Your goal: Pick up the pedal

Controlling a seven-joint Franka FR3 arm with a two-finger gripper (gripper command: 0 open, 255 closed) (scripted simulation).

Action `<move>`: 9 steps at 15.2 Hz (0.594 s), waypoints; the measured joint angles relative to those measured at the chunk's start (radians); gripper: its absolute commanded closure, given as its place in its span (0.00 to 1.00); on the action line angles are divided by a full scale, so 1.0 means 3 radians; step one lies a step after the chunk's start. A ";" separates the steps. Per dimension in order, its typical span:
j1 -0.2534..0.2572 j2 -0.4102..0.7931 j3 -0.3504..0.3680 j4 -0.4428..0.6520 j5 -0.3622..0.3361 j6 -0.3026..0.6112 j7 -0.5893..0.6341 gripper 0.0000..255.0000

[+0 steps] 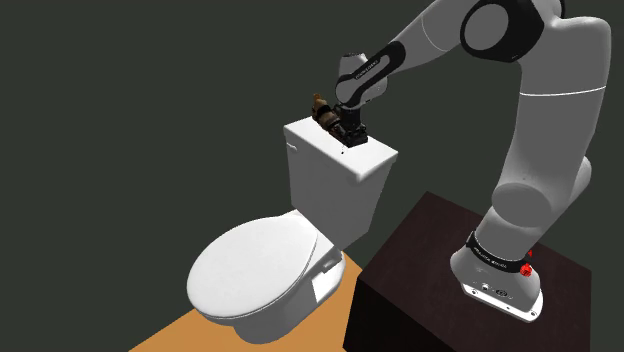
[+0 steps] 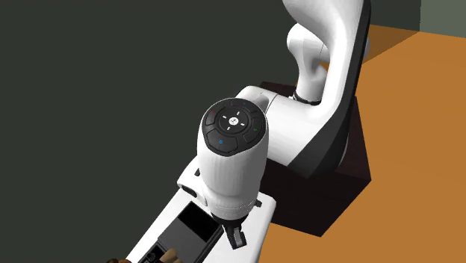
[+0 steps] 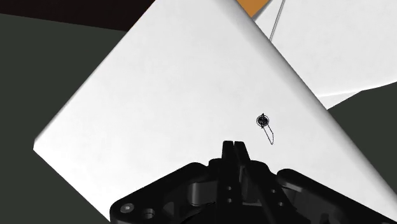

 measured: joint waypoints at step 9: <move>-0.0121 -0.0153 -0.0030 -0.0225 -0.0064 0.0433 -0.0354 0.00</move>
